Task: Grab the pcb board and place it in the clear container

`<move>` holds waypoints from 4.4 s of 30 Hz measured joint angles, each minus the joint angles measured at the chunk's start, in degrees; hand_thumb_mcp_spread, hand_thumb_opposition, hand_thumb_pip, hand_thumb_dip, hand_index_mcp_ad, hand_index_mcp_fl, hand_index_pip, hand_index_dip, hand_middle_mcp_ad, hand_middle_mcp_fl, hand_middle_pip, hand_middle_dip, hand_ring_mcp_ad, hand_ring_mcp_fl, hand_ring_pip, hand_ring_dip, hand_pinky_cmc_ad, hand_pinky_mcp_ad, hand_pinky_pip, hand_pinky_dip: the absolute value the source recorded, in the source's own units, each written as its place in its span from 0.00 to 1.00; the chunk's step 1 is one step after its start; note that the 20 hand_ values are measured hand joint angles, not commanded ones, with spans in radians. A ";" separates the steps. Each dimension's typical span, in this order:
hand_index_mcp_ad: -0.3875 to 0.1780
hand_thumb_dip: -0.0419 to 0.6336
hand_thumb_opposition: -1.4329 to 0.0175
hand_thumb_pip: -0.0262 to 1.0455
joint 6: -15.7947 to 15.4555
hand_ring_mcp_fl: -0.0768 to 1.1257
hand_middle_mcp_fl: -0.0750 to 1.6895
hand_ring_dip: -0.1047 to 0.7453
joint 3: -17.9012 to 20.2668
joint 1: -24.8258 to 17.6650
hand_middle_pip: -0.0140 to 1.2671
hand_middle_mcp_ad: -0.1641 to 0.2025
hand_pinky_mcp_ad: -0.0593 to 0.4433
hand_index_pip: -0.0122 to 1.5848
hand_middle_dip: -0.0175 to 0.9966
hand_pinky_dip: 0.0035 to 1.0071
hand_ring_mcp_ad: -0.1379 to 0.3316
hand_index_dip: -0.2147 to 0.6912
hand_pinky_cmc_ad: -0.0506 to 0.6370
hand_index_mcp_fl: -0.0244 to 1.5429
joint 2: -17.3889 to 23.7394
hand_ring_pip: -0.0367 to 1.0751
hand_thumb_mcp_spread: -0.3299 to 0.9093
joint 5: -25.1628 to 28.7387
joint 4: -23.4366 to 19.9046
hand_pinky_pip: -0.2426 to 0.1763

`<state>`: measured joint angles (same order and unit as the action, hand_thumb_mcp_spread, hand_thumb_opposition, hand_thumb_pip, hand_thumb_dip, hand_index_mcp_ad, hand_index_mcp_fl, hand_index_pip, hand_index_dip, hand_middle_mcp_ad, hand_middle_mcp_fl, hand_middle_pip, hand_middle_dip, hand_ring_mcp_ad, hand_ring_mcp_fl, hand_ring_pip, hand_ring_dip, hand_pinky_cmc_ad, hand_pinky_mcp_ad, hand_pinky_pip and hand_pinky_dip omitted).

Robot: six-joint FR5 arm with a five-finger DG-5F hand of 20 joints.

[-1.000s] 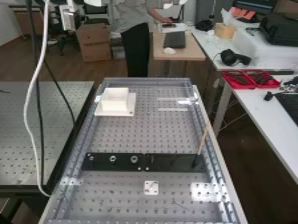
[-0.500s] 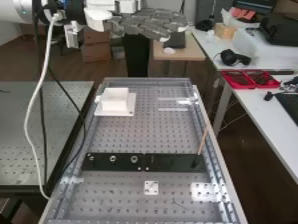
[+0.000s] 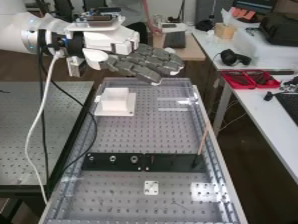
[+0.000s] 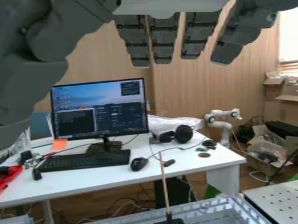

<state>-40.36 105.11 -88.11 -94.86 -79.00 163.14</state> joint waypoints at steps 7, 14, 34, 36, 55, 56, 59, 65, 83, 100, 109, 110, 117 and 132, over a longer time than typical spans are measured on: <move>0.73 0.12 0.51 0.38 0.47 0.07 0.05 0.05 1.42 1.01 0.11 0.69 0.44 0.06 0.06 0.24 0.54 0.39 0.40 0.19 -2.42 0.11 0.55 1.34 -0.90 0.43; 0.66 0.19 0.49 0.39 0.80 0.07 0.05 0.05 2.97 4.16 0.11 0.69 0.43 0.07 0.08 0.20 0.54 0.40 0.40 0.27 -3.90 0.12 0.59 -2.29 -1.60 0.43; 0.56 0.30 0.44 0.39 0.32 0.07 0.05 0.05 4.78 12.89 0.11 0.69 0.38 0.34 0.09 0.18 0.54 0.44 0.40 0.38 -12.80 0.12 0.68 -15.31 -8.85 0.43; 0.55 0.31 0.44 0.38 0.63 0.07 0.05 0.05 4.30 13.29 0.11 0.69 0.38 0.35 0.09 0.18 0.54 0.44 0.40 0.38 -13.43 0.12 0.68 -16.35 -9.07 0.43; 0.53 0.34 0.43 0.38 1.62 0.07 0.05 0.05 0.42 14.78 0.11 0.68 0.34 0.52 0.09 0.17 0.54 0.48 0.41 0.29 -17.27 0.12 0.69 -21.74 -10.00 0.43; 0.53 0.34 0.43 0.38 1.39 0.07 0.05 0.05 0.32 14.84 0.11 0.68 0.34 0.55 0.09 0.17 0.54 0.48 0.41 0.27 -17.42 0.12 0.69 -21.90 -10.03 0.43; 0.53 0.34 0.43 0.38 1.04 0.07 0.05 0.05 0.15 15.04 0.11 0.68 0.34 0.60 0.10 0.17 0.54 0.48 0.44 0.26 -17.66 0.12 0.69 -22.22 -10.22 0.43; 0.53 0.34 0.43 0.38 0.28 0.07 0.05 0.05 -0.06 15.54 0.11 0.68 0.34 0.69 0.11 0.17 0.54 0.49 0.44 0.22 -18.27 0.12 0.70 -22.79 -10.61 0.43; 0.50 0.34 0.43 0.36 -0.23 0.07 0.05 0.05 -3.52 15.16 0.11 0.67 0.33 0.75 0.11 0.17 0.54 0.49 0.45 0.21 -21.46 0.11 0.73 -24.75 -8.91 0.43; 0.50 0.34 0.43 0.35 1.06 0.08 0.05 0.05 -6.56 15.05 0.11 0.67 0.32 0.71 0.12 0.17 0.54 0.48 0.48 0.28 -26.50 0.12 0.73 -22.46 -9.64 0.42; 0.50 0.34 0.43 0.35 1.34 0.08 0.05 0.05 -7.93 14.95 0.11 0.67 0.31 0.68 0.12 0.18 0.53 0.48 0.48 0.32 -27.69 0.12 0.73 -22.28 -9.39 0.43; 0.49 0.34 0.43 0.35 1.29 0.08 0.05 0.05 -8.05 14.94 0.11 0.67 0.32 0.68 0.12 0.18 0.53 0.47 0.48 0.34 -27.75 0.12 0.73 -22.31 -9.28 0.42; 0.44 0.34 0.42 0.35 1.04 0.08 0.05 0.05 -8.86 14.87 0.11 0.65 0.32 0.69 0.12 0.18 0.54 0.47 0.51 0.40 -28.34 0.12 0.77 -22.51 -9.00 0.42; 0.37 0.36 0.39 0.38 0.49 0.09 0.06 0.06 -9.60 15.04 0.11 0.65 0.32 0.70 0.13 0.18 0.54 0.50 0.53 0.43 -29.13 0.11 0.82 -23.57 -8.81 0.43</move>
<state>-39.87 95.50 -73.07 -123.99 -102.57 154.33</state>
